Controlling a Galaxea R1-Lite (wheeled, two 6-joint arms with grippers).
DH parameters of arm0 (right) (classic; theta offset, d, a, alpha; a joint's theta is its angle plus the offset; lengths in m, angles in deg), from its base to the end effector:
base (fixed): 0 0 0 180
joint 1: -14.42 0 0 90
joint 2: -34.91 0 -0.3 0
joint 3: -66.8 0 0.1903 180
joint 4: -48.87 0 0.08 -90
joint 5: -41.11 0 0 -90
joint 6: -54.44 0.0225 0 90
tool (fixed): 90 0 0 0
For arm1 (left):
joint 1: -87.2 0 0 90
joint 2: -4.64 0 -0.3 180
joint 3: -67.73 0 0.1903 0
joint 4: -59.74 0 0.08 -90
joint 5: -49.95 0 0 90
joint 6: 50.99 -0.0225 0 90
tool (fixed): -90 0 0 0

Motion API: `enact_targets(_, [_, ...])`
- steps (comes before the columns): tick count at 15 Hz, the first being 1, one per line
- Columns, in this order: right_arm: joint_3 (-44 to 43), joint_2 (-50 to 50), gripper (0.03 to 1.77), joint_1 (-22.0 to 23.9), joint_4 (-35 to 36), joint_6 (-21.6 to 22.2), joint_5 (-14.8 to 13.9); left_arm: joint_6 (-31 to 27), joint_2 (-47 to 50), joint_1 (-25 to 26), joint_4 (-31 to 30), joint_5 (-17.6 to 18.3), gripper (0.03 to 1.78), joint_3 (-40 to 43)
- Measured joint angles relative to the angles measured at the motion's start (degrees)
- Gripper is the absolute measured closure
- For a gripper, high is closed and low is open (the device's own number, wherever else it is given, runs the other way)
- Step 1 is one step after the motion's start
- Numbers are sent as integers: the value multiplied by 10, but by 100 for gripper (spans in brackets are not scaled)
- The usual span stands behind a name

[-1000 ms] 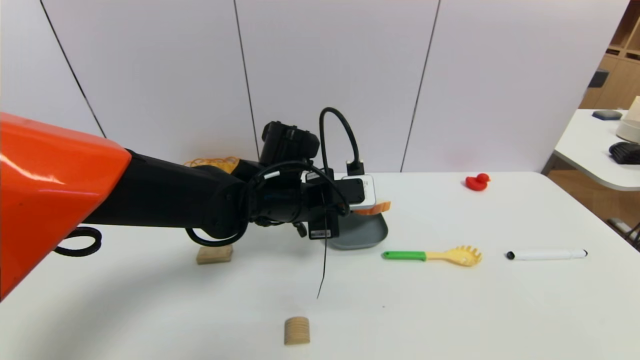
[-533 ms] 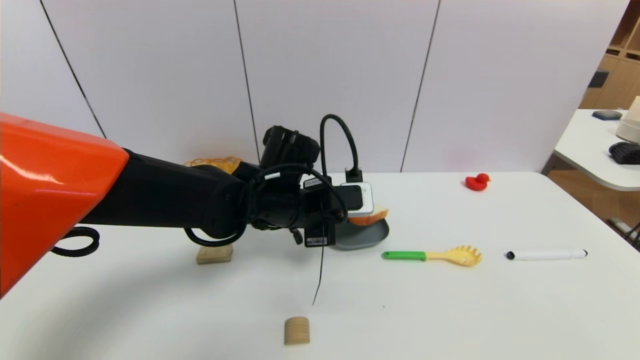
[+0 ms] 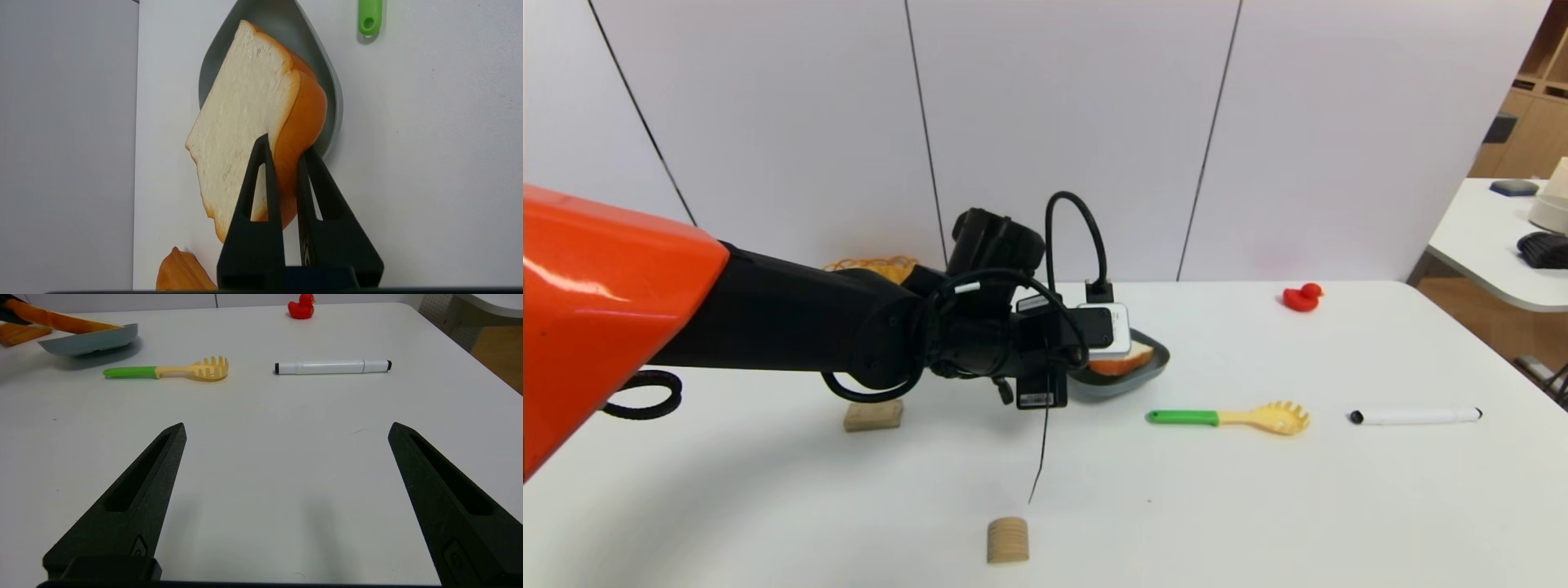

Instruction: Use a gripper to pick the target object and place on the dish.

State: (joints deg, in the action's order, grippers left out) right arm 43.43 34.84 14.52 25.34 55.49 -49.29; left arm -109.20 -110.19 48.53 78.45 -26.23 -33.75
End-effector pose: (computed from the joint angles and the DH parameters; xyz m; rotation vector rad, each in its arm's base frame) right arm -0.0229 -0.0001 0.0752 0.0183 0.0015 -0.0087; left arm 0.3070 -0.2525 0.1743 1.0399 0.0638 -1.1090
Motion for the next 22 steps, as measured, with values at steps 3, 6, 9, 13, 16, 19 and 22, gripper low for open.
enact_targets(3, [0, 0, 9, 0, 0, 0, 0, 0, 3, 0, 0, 0, 128, -1])
enact_targets(6, [0, 0, 9, 0, 0, 0, 0, 0, 8, -1, 2, 0, 90, -1])
enact_targets(9, [0, 0, 9, 0, 0, 0, 0, 0, 13, -2, 3, 0, 65, 0])
enact_targets(13, [0, 0, 9, 0, 0, 0, 0, 6, 39, -4, 42, 1, 43, 11])
enact_targets(16, [0, 0, 9, 0, 0, 0, 0, 12, 80, -4, 77, 2, 33, 44])
enact_targets(19, [0, 0, 9, 0, 0, 0, 0, 14, 136, -3, 81, 0, 26, 75])
enact_targets(22, [0, 0, 9, 0, 0, 0, 0, 24, 212, 9, 115, -2, 21, 90])
